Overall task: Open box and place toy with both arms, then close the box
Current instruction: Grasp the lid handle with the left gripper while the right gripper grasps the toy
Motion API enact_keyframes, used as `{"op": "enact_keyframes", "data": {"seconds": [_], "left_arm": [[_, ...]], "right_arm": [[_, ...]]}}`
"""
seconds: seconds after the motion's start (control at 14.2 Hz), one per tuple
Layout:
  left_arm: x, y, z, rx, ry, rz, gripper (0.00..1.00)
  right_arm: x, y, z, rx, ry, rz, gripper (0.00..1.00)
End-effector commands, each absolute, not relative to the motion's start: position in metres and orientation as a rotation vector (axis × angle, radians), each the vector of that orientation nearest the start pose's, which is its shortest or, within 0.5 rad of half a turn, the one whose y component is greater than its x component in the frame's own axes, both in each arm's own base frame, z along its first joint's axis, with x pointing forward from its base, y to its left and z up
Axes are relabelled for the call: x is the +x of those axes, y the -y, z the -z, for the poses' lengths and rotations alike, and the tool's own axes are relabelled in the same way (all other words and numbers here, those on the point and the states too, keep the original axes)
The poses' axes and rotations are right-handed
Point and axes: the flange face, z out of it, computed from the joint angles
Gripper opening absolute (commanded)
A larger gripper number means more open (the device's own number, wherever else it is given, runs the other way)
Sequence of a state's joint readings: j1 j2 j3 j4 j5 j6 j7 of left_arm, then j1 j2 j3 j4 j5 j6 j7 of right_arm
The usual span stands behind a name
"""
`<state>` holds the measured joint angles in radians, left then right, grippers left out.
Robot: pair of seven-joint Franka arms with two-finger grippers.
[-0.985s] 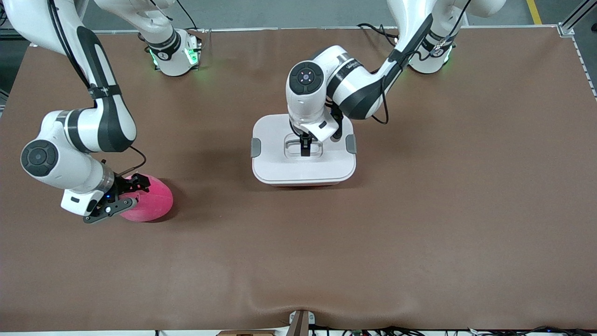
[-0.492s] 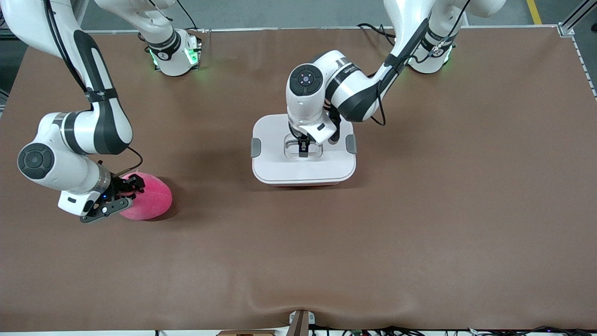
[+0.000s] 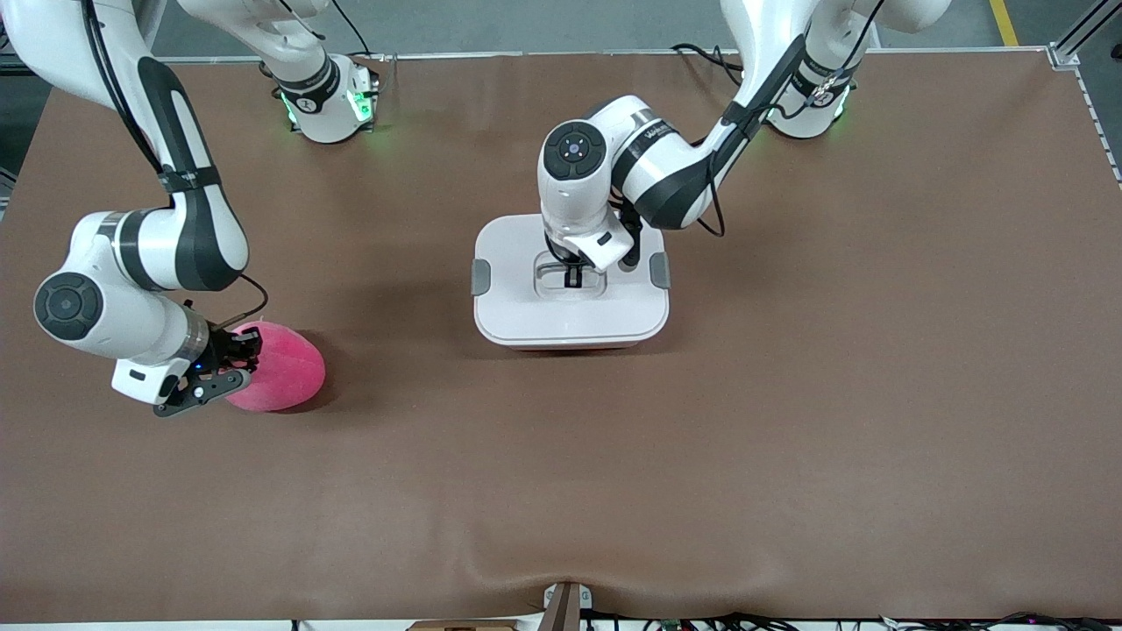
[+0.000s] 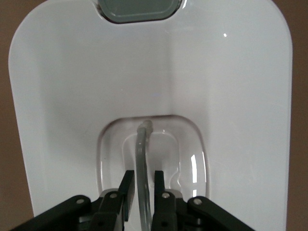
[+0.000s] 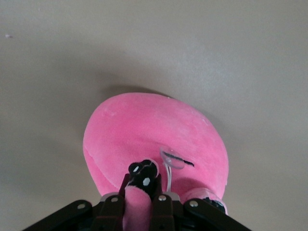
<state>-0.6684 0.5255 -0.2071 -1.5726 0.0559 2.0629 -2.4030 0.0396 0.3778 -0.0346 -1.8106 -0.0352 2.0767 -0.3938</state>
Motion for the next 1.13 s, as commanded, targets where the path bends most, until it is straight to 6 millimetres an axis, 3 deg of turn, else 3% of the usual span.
{"op": "enact_keyframes", "data": {"seconds": [0.0,0.35,0.49,0.56,0.84,1.05], "left_arm": [[0.455,0.509,-0.350,-2.248,2.182,-0.049,0.21],[0.459,0.507,-0.353,-2.241,2.195,-0.061,0.19],[0.459,0.507,-0.352,-2.248,2.187,-0.055,0.03],[0.458,0.508,-0.352,-2.251,2.184,-0.051,0.00],[0.458,0.509,-0.353,-2.255,2.182,-0.049,0.00],[0.458,0.506,-0.364,-2.253,2.199,-0.046,0.00]], "right_arm": [[0.632,0.005,-0.340,-3.087,0.689,-0.195,0.00],[0.630,0.002,-0.362,-3.062,0.733,-0.206,0.00],[0.629,0.002,-0.372,-3.036,0.793,-0.221,0.00],[0.630,0.000,-0.377,-3.029,0.807,-0.227,0.00],[0.621,-0.004,-0.400,-2.999,0.882,-0.249,0.00],[0.614,-0.011,-0.427,-2.944,1.048,-0.217,0.00]]}}
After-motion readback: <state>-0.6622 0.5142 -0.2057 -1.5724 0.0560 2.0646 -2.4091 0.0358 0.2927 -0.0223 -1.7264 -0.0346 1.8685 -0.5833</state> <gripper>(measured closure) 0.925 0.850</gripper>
